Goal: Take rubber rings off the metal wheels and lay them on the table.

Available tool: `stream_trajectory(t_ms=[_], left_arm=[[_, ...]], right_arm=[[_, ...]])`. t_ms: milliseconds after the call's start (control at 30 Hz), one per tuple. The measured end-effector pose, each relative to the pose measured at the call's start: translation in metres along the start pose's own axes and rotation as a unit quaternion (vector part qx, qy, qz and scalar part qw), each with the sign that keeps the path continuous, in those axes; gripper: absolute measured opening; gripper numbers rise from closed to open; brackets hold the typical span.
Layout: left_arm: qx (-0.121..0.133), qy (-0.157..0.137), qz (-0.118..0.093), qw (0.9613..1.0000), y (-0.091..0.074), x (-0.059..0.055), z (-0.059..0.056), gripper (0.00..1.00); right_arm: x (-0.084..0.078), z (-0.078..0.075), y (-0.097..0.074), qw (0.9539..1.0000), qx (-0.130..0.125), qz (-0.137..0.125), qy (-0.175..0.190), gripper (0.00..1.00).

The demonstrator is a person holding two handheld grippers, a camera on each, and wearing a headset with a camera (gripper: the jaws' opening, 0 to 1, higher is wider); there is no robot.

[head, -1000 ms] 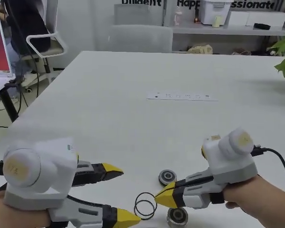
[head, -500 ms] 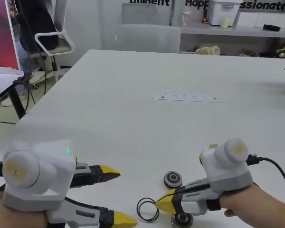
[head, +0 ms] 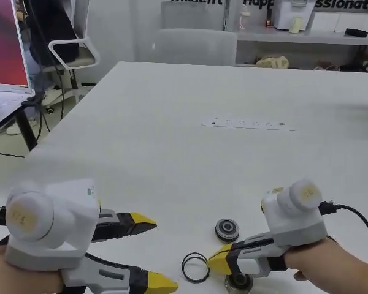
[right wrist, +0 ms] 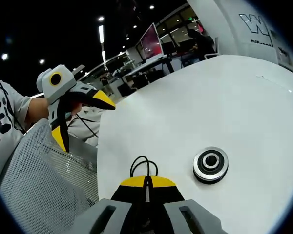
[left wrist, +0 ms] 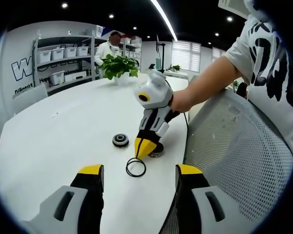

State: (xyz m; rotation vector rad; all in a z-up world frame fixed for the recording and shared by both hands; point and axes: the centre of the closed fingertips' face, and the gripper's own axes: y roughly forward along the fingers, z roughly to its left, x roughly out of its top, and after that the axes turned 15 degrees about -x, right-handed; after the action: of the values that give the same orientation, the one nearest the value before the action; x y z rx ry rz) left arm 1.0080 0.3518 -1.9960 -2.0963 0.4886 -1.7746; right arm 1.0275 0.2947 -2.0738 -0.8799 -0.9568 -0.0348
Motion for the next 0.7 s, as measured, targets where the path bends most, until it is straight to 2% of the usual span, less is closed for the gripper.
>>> stream_trajectory(t_ms=[400, 700], left_arm=[[-0.003, -0.005, 0.005, 1.0000, 0.0003, -0.0034, -0.0016, 0.56], [-0.007, -0.008, 0.011, 0.9999, 0.0019, -0.0052, -0.0041, 0.55]], right_arm=[[-0.0029, -0.0032, 0.0026, 0.9999, -0.011, 0.007, -0.003, 0.00], [-0.0025, -0.0007, 0.0025, 0.9998, -0.012, 0.006, -0.017, 0.06]])
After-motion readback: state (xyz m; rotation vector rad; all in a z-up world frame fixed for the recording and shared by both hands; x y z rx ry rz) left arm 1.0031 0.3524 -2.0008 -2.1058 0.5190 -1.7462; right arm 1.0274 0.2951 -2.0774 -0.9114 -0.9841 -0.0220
